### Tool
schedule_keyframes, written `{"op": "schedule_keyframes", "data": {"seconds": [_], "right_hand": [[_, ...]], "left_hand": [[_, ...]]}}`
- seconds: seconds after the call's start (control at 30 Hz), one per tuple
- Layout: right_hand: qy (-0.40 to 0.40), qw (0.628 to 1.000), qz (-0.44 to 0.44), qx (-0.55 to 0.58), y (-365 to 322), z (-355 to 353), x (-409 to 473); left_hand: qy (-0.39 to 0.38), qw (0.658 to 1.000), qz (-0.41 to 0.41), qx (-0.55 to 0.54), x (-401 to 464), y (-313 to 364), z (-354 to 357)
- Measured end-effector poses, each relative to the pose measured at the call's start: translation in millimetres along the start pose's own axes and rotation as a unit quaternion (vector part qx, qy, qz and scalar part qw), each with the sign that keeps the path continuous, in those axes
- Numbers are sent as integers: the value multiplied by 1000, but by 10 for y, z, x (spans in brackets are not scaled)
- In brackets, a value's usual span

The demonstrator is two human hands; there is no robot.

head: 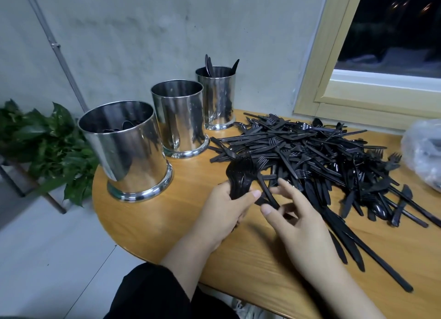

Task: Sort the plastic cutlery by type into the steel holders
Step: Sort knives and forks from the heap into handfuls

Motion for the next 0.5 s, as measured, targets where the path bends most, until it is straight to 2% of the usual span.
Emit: {"op": "schedule_keyframes", "data": {"seconds": [0.2,0.37,0.5], "right_hand": [[-73,995,28,58,-360,154,472],[-155,982,10,111,-623,393,650],[-146,984,-11,105,-889,485,766]], "left_hand": [[-69,995,-44,-53,-14,-33,113],[-156,983,-90,-18,-95,-2,132],[-149,984,-86,41,-78,244,-141]]}}
Point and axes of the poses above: each hand's wrist, its own x-axis towards the middle knuckle, its own z-axis out of the palm, y = z × x, the point moved 10 cm from there along x, towards the middle knuckle, and after that the axes turned 6 degrees about -z, right-handed, at the moved point
